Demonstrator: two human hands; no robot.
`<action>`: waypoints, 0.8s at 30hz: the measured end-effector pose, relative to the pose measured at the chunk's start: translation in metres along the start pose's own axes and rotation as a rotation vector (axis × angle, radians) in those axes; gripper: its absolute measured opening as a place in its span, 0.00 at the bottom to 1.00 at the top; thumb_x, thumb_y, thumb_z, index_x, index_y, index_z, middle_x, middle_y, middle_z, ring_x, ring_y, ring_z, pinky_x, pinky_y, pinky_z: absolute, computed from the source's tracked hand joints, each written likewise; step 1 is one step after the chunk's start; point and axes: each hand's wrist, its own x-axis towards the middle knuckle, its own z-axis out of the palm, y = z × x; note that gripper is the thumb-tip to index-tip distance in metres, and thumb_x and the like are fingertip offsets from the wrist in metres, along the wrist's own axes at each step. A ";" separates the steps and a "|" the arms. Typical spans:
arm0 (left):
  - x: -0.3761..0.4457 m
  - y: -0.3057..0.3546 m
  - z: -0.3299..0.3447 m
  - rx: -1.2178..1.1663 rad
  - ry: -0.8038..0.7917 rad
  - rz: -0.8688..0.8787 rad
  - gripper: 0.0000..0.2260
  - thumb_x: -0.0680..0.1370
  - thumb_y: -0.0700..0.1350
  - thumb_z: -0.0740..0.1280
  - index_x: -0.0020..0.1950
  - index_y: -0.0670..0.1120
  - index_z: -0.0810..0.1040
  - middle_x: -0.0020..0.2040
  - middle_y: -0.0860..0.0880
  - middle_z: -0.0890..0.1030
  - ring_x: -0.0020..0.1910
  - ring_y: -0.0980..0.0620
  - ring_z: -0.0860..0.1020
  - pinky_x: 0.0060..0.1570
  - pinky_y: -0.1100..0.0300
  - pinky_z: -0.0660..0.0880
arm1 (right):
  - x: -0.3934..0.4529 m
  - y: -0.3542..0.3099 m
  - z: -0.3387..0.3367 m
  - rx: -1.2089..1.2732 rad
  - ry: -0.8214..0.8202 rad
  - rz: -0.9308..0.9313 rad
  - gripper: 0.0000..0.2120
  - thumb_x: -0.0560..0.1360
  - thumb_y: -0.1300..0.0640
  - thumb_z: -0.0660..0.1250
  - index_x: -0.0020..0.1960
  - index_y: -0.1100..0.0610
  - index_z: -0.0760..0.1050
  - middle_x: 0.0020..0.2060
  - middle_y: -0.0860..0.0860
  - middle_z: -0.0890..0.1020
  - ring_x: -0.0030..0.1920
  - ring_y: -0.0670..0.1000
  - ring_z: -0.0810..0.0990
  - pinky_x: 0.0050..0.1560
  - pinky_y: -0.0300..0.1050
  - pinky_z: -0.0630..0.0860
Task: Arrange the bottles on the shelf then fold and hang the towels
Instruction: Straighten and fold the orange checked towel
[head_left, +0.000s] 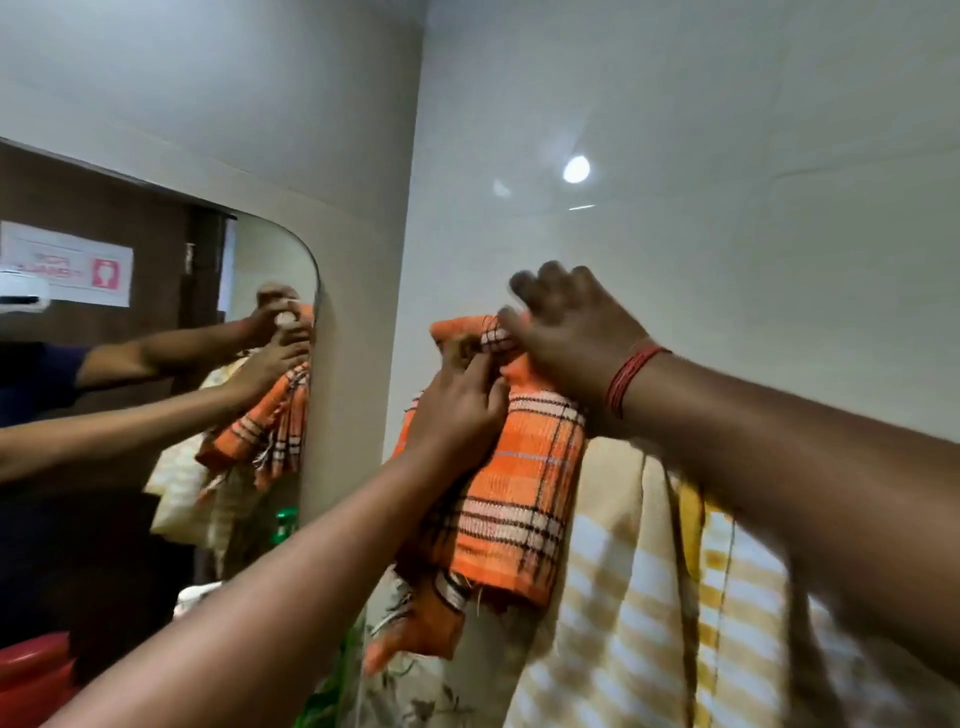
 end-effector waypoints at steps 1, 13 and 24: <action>0.000 -0.005 0.000 -0.014 0.037 0.025 0.15 0.83 0.48 0.58 0.68 0.50 0.74 0.70 0.44 0.69 0.60 0.40 0.76 0.54 0.47 0.75 | 0.002 -0.011 0.004 0.004 0.017 -0.094 0.11 0.74 0.56 0.62 0.54 0.58 0.74 0.55 0.59 0.77 0.51 0.62 0.76 0.45 0.55 0.70; 0.019 -0.024 -0.018 0.138 -0.313 0.047 0.19 0.83 0.52 0.54 0.41 0.44 0.76 0.53 0.37 0.82 0.45 0.42 0.73 0.43 0.54 0.63 | 0.040 -0.041 -0.016 0.590 -0.973 0.303 0.13 0.81 0.59 0.60 0.64 0.51 0.74 0.52 0.53 0.81 0.50 0.55 0.79 0.52 0.49 0.75; 0.015 -0.049 -0.033 -0.943 -0.247 -0.158 0.09 0.73 0.44 0.63 0.46 0.47 0.82 0.47 0.47 0.84 0.51 0.51 0.82 0.56 0.54 0.76 | 0.015 -0.054 -0.027 1.149 -1.163 0.871 0.21 0.82 0.42 0.53 0.57 0.56 0.78 0.47 0.53 0.81 0.44 0.51 0.79 0.48 0.46 0.75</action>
